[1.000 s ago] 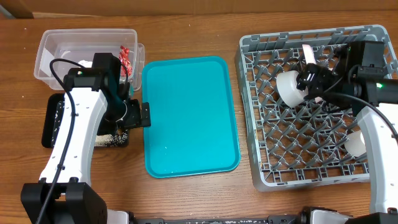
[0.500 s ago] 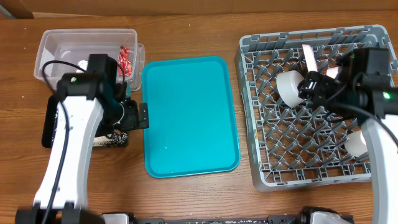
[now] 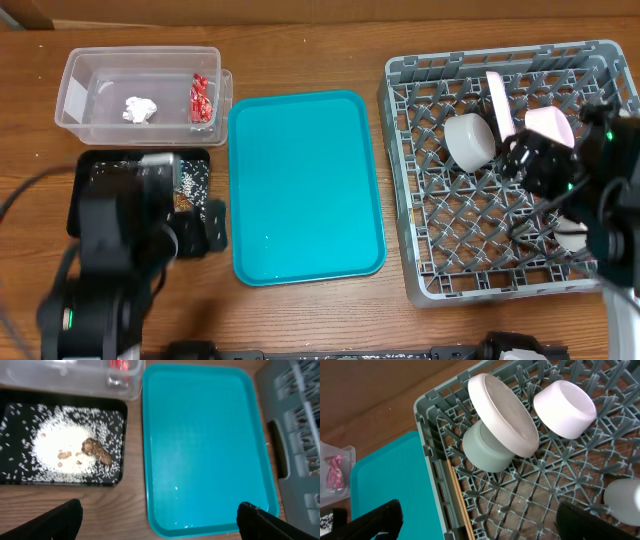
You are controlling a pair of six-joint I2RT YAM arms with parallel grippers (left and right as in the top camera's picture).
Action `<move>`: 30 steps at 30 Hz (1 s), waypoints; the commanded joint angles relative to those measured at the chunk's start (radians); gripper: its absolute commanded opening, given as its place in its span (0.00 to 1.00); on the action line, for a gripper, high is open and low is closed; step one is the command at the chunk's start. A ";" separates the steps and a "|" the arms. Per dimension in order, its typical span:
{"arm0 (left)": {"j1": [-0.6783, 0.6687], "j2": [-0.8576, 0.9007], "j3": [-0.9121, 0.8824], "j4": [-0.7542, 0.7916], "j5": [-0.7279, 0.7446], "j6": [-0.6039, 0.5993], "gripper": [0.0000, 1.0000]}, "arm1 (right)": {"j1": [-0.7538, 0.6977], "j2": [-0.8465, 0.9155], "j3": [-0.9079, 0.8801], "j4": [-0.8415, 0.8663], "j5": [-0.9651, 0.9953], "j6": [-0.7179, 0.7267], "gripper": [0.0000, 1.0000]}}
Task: Sort waste into correct bins and load items into the dishwasher
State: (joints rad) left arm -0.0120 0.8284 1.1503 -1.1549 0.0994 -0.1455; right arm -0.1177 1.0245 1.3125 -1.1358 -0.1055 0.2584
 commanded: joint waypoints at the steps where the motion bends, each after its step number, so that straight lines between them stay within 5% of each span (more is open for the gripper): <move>1: 0.005 -0.077 -0.026 0.007 -0.013 0.026 1.00 | 0.000 -0.084 -0.076 0.000 0.011 0.004 1.00; 8: 0.005 -0.105 -0.026 -0.005 -0.014 0.027 1.00 | 0.000 -0.239 -0.249 -0.003 0.010 0.057 1.00; 30: 0.005 -0.102 -0.027 -0.023 -0.014 0.026 1.00 | 0.000 -0.244 -0.254 -0.054 -0.020 0.052 1.00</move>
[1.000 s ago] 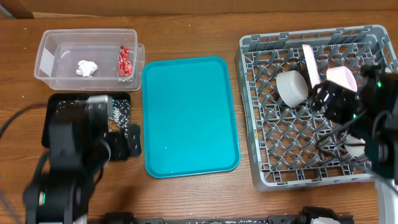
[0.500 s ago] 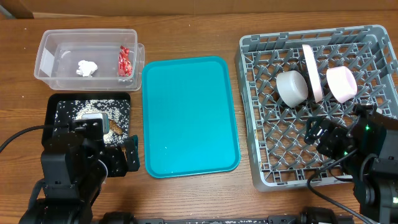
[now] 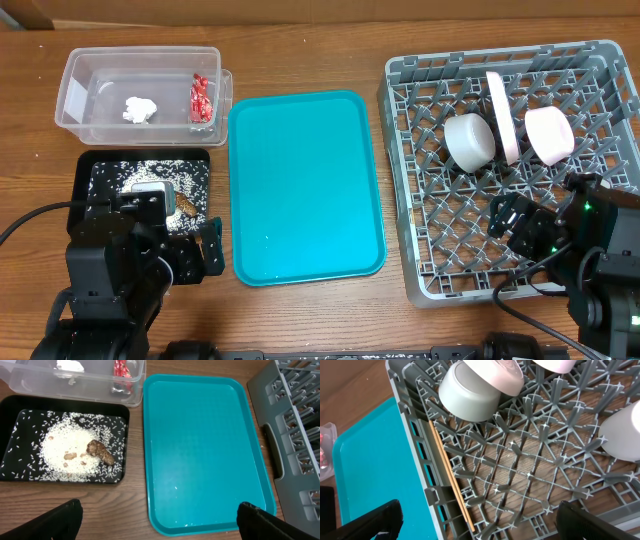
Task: Sort waste into correct bins and load items into the dishwasher
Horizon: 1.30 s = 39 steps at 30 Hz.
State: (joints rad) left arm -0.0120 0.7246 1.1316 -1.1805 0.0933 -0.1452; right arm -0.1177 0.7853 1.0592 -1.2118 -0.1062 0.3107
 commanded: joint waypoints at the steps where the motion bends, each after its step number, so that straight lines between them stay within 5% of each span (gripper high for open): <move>1: 0.005 0.002 -0.008 0.003 -0.008 0.026 1.00 | 0.000 -0.005 -0.002 0.057 -0.047 -0.015 1.00; 7: 0.005 0.002 -0.008 0.003 -0.008 0.026 1.00 | 0.008 -0.020 -0.036 0.258 -0.131 -0.164 1.00; 39: 0.005 0.002 -0.008 0.003 -0.008 0.026 1.00 | 0.165 -0.779 -0.822 1.004 -0.026 -0.162 1.00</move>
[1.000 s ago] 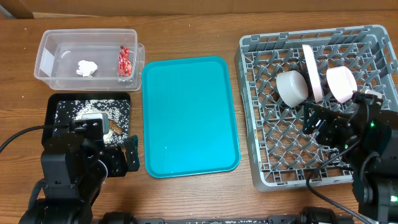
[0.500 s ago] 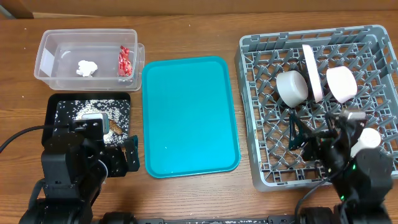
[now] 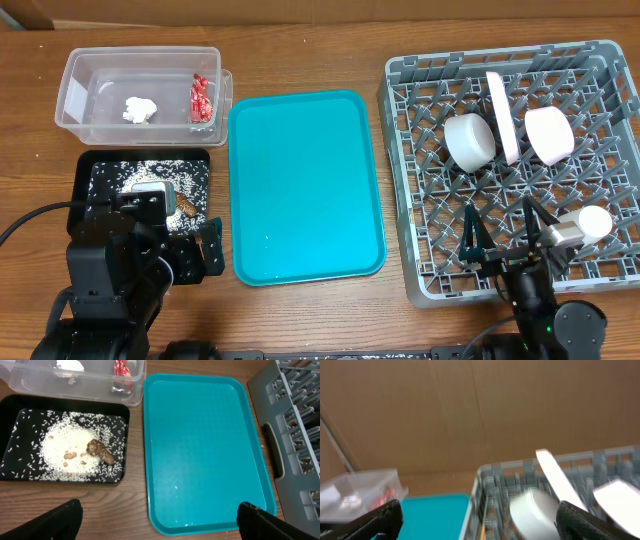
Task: Sort waste into correct bins and load items into the dishwasher
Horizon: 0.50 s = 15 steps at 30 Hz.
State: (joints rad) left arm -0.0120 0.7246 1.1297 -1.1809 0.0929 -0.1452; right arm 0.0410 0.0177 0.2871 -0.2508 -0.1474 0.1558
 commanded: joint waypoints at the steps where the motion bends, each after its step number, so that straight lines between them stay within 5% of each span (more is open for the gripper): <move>1: 0.005 0.002 -0.006 0.003 -0.008 0.026 1.00 | 0.006 -0.014 -0.074 0.082 0.016 -0.008 1.00; 9: 0.005 0.002 -0.006 0.003 -0.008 0.026 1.00 | 0.006 -0.015 -0.284 0.442 0.045 -0.009 1.00; 15: 0.005 0.002 -0.006 0.003 -0.008 0.026 1.00 | 0.010 -0.015 -0.280 0.357 0.052 -0.086 1.00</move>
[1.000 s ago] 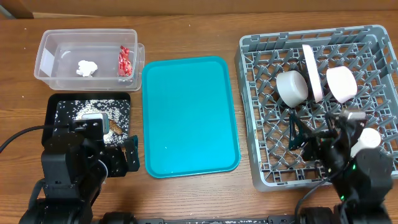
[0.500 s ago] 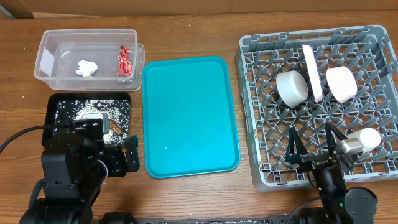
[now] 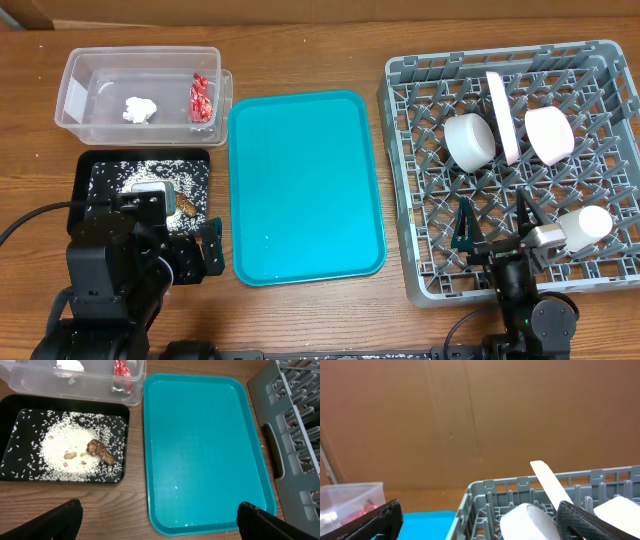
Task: Sort waste into correct bins and load items into the dishwasher
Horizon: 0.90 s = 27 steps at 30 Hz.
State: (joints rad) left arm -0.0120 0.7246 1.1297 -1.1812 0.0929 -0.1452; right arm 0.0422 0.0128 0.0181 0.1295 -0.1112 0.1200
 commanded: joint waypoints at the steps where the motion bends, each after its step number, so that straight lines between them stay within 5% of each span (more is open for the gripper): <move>1: 0.005 0.002 -0.006 0.004 -0.008 0.026 1.00 | 0.009 -0.010 -0.011 -0.060 0.016 -0.050 1.00; 5: 0.005 0.002 -0.006 0.003 -0.007 0.026 1.00 | 0.009 -0.010 -0.010 -0.206 -0.017 -0.039 1.00; 27: 0.005 0.002 -0.006 0.003 -0.007 0.026 1.00 | 0.009 -0.010 -0.010 -0.200 -0.021 -0.039 1.00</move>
State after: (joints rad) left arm -0.0120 0.7246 1.1282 -1.1809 0.0929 -0.1452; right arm 0.0467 0.0120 0.0181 -0.0753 -0.1268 0.0860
